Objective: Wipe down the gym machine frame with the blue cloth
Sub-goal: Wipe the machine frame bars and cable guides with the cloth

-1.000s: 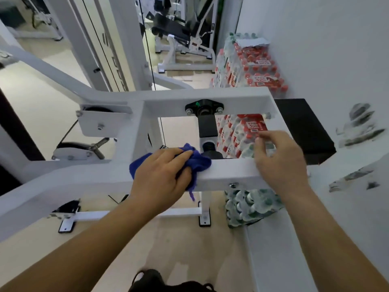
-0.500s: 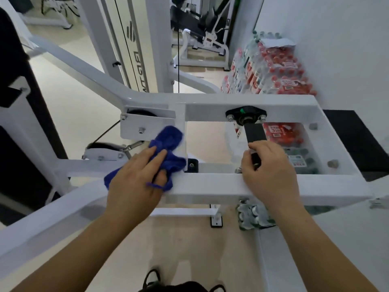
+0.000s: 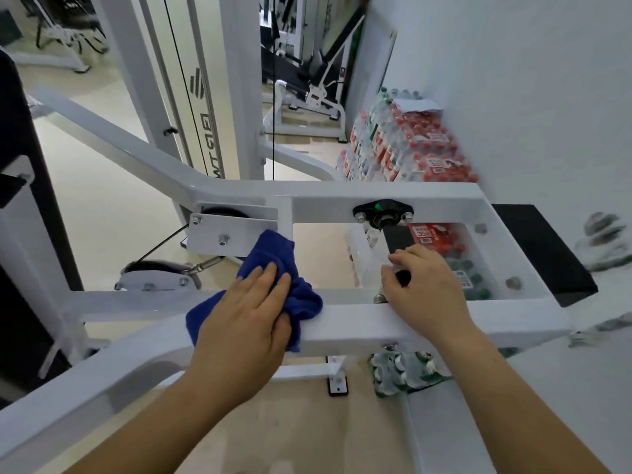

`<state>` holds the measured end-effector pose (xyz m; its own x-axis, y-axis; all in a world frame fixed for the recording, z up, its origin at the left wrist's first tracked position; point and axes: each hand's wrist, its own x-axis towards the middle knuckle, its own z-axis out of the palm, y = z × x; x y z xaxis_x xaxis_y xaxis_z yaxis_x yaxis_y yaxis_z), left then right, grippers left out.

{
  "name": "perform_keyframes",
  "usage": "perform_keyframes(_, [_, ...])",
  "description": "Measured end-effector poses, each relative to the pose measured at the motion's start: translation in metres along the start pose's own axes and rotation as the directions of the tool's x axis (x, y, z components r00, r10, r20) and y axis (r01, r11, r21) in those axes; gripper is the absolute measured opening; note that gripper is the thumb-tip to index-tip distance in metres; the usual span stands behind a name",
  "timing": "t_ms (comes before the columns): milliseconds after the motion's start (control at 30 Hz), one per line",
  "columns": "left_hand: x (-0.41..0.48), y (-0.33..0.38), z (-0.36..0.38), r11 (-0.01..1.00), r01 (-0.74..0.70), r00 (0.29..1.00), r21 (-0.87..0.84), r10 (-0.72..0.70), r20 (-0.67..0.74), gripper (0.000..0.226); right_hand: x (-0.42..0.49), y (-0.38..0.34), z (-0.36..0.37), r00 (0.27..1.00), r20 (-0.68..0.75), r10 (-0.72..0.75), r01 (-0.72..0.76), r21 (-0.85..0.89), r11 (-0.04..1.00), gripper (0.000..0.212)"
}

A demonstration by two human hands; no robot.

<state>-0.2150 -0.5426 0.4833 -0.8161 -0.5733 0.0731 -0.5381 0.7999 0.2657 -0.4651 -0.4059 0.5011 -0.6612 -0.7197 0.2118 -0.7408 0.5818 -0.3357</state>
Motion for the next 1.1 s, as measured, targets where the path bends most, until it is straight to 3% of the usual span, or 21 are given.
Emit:
perform_keyframes(67, [0.017, 0.004, 0.0, 0.997, -0.049, 0.999, 0.061, 0.049, 0.002, 0.061, 0.024, -0.003, -0.001, 0.999, 0.039, -0.01, 0.012, -0.046, 0.999, 0.03])
perform_keyframes(167, [0.064, 0.001, -0.006, 1.0, -0.026, 0.994, -0.014, 0.028, 0.107, 0.062, 0.049, -0.006, 0.01, 0.992, 0.122, -0.021, 0.03, -0.068, 0.997, 0.044])
perform_keyframes(367, [0.066, -0.002, 0.003, 0.995, -0.031, 0.997, -0.091, 0.038, 0.073, 0.078, 0.055, 0.0, 0.028, 0.986, 0.163, -0.025, 0.046, -0.129, 0.991, 0.069])
perform_keyframes(633, [0.095, 0.002, 0.0, 0.995, -0.078, 0.994, 0.068, 0.072, 0.087, 0.065, 0.056, 0.001, 0.028, 0.978, 0.21, -0.02, 0.054, -0.154, 0.987, 0.075])
perform_keyframes(733, [0.081, 0.0, 0.0, 0.994, -0.075, 0.987, -0.074, 0.084, 0.136, 0.066, 0.053, 0.001, 0.024, 0.986, 0.163, -0.025, 0.033, -0.042, 0.999, 0.066])
perform_keyframes(800, [0.063, 0.002, -0.001, 0.985, -0.05, 0.988, -0.164, 0.073, 0.139, 0.071, 0.048, 0.003, 0.024, 1.0, 0.002, -0.006, 0.006, 0.05, 0.999, 0.05])
perform_keyframes(867, [0.062, 0.0, -0.001, 0.98, -0.02, 0.986, -0.198, 0.051, 0.156, 0.065, 0.045, 0.005, 0.026, 0.992, -0.124, -0.006, 0.009, 0.02, 1.0, 0.034])
perform_keyframes(1000, [0.1, 0.004, 0.003, 0.994, -0.034, 0.993, -0.107, 0.046, 0.111, 0.062, 0.048, 0.009, 0.03, 0.986, -0.16, -0.05, 0.042, -0.05, 0.998, 0.022])
perform_keyframes(1100, [0.096, 0.006, 0.004, 0.988, 0.016, 0.994, -0.153, 0.0, 0.107, 0.062, 0.05, 0.011, 0.031, 0.987, -0.156, -0.03, 0.027, -0.019, 0.999, 0.023])
